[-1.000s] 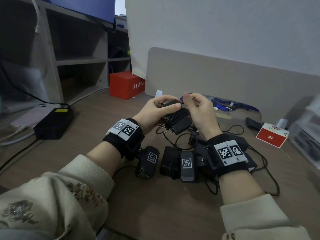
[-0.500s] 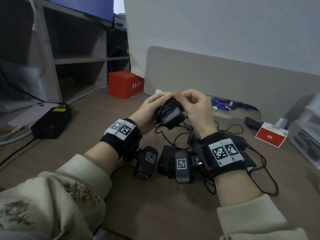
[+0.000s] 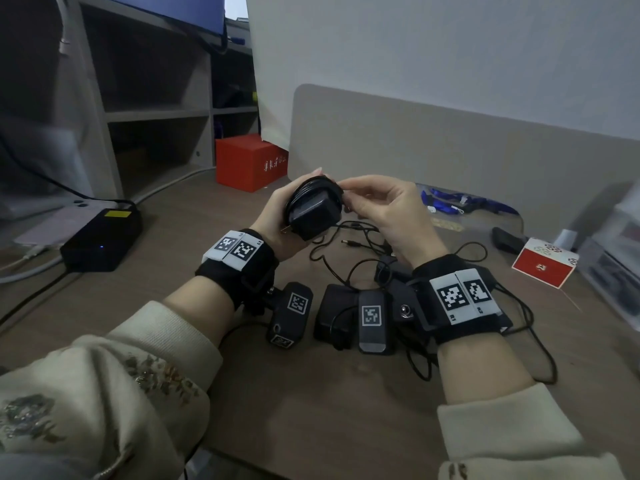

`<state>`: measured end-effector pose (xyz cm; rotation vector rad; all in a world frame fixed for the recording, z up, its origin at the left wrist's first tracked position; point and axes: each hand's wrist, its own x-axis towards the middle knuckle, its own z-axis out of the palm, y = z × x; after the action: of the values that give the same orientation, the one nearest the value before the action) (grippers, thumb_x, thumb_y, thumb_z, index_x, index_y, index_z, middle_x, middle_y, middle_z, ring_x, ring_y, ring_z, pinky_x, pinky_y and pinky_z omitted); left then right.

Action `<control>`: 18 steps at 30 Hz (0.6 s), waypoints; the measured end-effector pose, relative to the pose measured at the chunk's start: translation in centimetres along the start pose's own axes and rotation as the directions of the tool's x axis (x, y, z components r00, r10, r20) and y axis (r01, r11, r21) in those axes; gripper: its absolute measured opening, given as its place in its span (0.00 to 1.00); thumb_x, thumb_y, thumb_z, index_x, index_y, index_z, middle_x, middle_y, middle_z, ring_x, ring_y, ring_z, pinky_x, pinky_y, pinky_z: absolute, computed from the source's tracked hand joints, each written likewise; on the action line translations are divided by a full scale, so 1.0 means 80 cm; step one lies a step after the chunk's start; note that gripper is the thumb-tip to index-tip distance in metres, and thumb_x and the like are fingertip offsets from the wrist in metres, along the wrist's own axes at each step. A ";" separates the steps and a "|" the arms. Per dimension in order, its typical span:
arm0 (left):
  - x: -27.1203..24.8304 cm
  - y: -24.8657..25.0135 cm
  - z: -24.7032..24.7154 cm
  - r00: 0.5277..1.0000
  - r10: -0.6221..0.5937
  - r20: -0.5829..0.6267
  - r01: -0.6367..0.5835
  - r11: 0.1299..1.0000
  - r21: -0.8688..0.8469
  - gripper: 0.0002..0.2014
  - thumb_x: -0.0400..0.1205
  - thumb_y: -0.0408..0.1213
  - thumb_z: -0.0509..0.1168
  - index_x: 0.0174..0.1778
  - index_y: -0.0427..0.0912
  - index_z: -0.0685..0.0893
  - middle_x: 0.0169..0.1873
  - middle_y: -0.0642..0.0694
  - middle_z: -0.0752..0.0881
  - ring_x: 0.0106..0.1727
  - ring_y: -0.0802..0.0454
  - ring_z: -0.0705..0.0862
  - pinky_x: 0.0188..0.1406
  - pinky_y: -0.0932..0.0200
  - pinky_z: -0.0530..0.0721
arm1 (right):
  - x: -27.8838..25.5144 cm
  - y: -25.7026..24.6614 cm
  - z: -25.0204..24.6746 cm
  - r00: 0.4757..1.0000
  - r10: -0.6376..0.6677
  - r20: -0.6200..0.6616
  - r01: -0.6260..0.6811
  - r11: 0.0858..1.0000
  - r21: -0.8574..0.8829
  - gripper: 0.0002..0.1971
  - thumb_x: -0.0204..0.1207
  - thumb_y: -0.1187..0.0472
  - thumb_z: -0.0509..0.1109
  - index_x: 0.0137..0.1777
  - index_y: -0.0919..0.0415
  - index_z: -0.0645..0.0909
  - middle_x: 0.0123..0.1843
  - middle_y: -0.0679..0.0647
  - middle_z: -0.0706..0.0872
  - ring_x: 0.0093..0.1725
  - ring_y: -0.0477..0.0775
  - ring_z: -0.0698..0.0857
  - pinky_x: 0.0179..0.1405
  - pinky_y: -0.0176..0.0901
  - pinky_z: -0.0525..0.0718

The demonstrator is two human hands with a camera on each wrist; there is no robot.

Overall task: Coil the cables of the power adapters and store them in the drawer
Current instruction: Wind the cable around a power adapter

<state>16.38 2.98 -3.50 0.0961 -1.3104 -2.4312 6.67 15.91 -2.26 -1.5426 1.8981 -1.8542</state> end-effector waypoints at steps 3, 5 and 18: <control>-0.001 0.000 0.003 0.997 -0.012 -0.078 0.018 0.997 0.078 0.15 0.86 0.42 0.57 0.38 0.42 0.82 0.30 0.48 0.84 0.35 0.53 0.80 0.34 0.61 0.79 | -0.001 -0.004 -0.005 0.996 0.037 0.087 -0.029 0.996 -0.088 0.07 0.75 0.72 0.74 0.51 0.63 0.88 0.46 0.57 0.91 0.45 0.45 0.89 0.49 0.35 0.86; 0.001 -0.002 0.002 0.990 0.023 -0.137 -0.005 0.992 0.124 0.12 0.87 0.39 0.57 0.40 0.43 0.80 0.25 0.51 0.86 0.34 0.54 0.83 0.36 0.59 0.82 | 0.000 -0.006 -0.010 0.991 0.065 0.118 -0.046 0.987 -0.155 0.07 0.73 0.71 0.76 0.47 0.60 0.88 0.43 0.56 0.91 0.43 0.47 0.90 0.50 0.39 0.87; 0.004 -0.005 -0.005 0.992 -0.126 -0.017 0.127 0.988 0.088 0.14 0.77 0.40 0.63 0.30 0.39 0.88 0.27 0.46 0.86 0.27 0.55 0.84 0.29 0.68 0.83 | -0.004 -0.015 -0.007 0.993 0.084 0.087 -0.053 0.950 -0.308 0.06 0.69 0.65 0.77 0.42 0.53 0.87 0.40 0.63 0.89 0.34 0.53 0.83 0.38 0.43 0.85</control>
<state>16.06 2.72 -3.99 0.2228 -1.4486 -2.4719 7.17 16.81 -1.36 -1.5904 2.2430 -1.4791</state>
